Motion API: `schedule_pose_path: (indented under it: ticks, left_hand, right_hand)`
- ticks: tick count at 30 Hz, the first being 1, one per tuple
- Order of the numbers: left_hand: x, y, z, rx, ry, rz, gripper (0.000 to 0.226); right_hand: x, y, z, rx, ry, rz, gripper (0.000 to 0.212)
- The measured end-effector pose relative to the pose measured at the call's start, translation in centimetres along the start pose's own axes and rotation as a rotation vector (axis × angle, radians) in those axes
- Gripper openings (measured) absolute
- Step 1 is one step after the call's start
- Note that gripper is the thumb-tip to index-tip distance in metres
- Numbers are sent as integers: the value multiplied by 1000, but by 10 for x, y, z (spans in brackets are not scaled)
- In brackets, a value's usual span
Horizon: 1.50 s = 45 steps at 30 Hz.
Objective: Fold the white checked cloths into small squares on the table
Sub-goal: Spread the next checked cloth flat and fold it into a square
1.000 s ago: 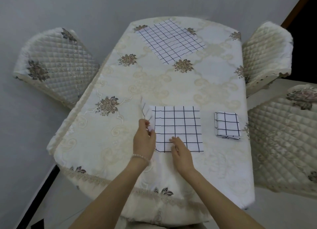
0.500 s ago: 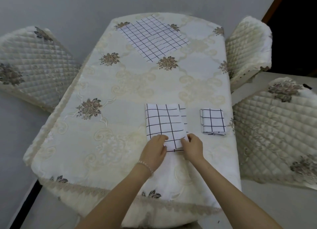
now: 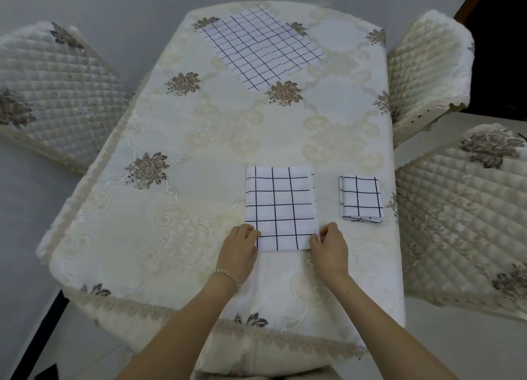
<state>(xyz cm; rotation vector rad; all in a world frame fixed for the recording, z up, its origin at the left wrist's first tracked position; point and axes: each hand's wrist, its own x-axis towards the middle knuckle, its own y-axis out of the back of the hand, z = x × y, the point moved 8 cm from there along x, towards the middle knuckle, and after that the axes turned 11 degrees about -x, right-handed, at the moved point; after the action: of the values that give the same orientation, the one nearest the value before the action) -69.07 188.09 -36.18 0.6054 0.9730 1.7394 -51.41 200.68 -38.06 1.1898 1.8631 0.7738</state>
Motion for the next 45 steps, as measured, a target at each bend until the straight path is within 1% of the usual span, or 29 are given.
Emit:
schedule_pose_path:
  ticks: [3,4,6,7,9,10,12,14,16,18,20,23,25,26,28,30,33,34,36,40,45]
  left_hand:
    - [0,1,-5,-35,-3,-3,40]
    - [0,0,-9,-42,6,0,40]
    - [0,-2,-18,-48,44,-4,41]
    - [-1,-4,-24,-46,64,-21,46]
    - [-2,-8,-34,-5,89,-81,65]
    - [-2,-12,-40,26,89,-122,70]
    - [-4,-17,-46,94,67,-156,70]
    - [-6,-17,-48,109,48,-144,66]
    - [-6,-16,-51,70,52,-129,67]
    - [-6,-15,-53,54,71,-131,68]
    - [-6,-13,-50,63,58,-123,68]
    - [-4,-11,-47,133,74,-131,67]
    - [1,-8,-37,195,65,-113,67]
    - [6,-10,-28,204,34,-110,67]
    - [21,-18,-3,185,-104,-114,63]
    - [36,-35,18,171,-230,-171,57]
    - [59,-55,24,162,-289,-267,55]
    - [65,-58,19,174,-294,-277,57]
    - [79,-54,5,197,-284,-247,61]
    - [118,-20,-41,191,-153,-109,60]
    - [144,-4,-67,239,-39,-91,67]
  right_hand:
    - [-2,4,-5,-108,58,98,17]
    - [-3,3,-15,-174,118,145,22]
    - [-9,-7,-48,-238,316,198,30]
    - [-13,-18,-68,-247,425,193,34]
    - [-20,-48,-105,-273,588,120,45]
    - [-21,-65,-119,-289,632,68,49]
    - [-20,-91,-132,-339,672,-10,53]
    - [-14,-104,-129,-389,665,-39,55]
    - [-5,-102,-114,-438,650,-41,56]
    - [5,-88,-91,-487,613,-14,58]
    - [18,-69,-64,-506,532,22,59]
    - [28,-47,-39,-508,416,51,62]
    - [28,-44,-37,-514,404,62,62]
    - [28,-45,-39,-514,406,65,62]
    - [28,-45,-40,-514,411,65,62]
    - [28,-46,-39,-525,417,67,62]
    - [31,-46,-36,-532,409,80,62]
    - [30,-47,-37,-535,414,78,62]
    - [29,-47,-37,-542,423,81,62]
    - [29,-48,-37,-542,415,76,61]
    - [29,-46,-38,-548,404,59,62]
